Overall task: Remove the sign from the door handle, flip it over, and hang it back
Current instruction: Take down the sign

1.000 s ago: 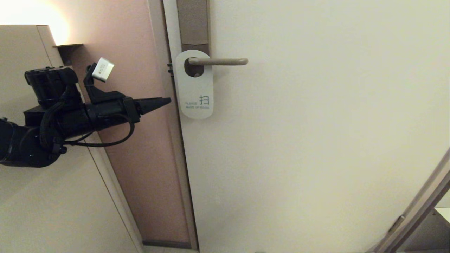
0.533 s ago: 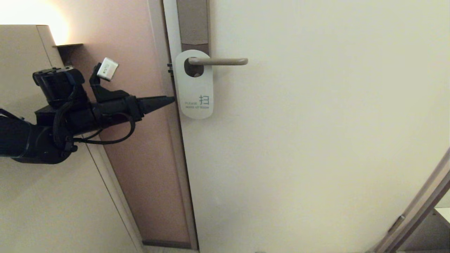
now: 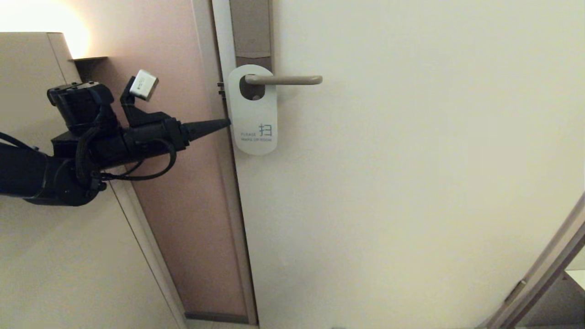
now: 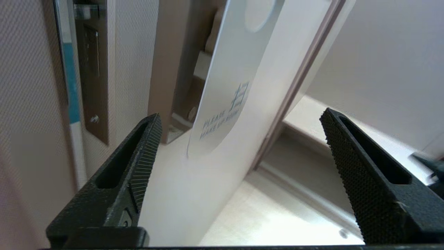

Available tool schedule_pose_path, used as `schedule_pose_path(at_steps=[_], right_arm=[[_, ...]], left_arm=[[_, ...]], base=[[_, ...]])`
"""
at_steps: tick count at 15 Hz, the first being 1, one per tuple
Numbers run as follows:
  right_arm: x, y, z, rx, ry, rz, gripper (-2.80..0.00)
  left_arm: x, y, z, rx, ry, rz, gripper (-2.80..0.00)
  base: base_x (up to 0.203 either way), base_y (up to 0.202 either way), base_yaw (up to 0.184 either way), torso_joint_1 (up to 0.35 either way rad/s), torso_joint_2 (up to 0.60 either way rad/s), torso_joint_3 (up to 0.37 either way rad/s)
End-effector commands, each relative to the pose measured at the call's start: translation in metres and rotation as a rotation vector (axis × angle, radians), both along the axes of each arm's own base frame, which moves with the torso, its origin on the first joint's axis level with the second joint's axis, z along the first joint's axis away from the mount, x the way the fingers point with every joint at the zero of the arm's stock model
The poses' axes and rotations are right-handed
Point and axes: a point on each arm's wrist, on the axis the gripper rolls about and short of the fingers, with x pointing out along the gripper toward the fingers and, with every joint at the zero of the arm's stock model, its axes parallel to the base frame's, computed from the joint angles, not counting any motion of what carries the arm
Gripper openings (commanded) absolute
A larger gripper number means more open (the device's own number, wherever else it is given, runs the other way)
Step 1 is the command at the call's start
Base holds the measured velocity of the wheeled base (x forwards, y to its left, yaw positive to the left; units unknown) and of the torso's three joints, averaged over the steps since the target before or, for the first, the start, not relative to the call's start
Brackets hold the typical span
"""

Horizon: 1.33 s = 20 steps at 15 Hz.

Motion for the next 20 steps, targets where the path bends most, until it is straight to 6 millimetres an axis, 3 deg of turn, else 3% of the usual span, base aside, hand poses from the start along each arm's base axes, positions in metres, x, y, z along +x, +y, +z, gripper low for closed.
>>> schedule_pose_path(at_steps=[1, 10, 20], right_arm=[[0.0, 0.0, 0.0, 0.0, 0.001, 0.0, -2.8], [0.0, 0.0, 0.0, 0.0, 0.001, 0.0, -2.8], [0.0, 0.0, 0.0, 0.0, 0.001, 0.0, -2.8]], left_arm=[[0.001, -0.004, 0.005, -0.015, 0.001, -0.018, 0.0], [-0.005, -0.031, 0.006, -0.021, 0.012, -0.093, 0.0], [-0.005, -0.037, 0.007, -0.021, 0.007, -0.108, 0.0]], base=[[0.0, 0.0, 0.0, 0.0, 0.0, 0.0], [0.0, 0.0, 0.0, 0.0, 0.0, 0.0], [0.0, 0.0, 0.0, 0.0, 0.0, 0.0]])
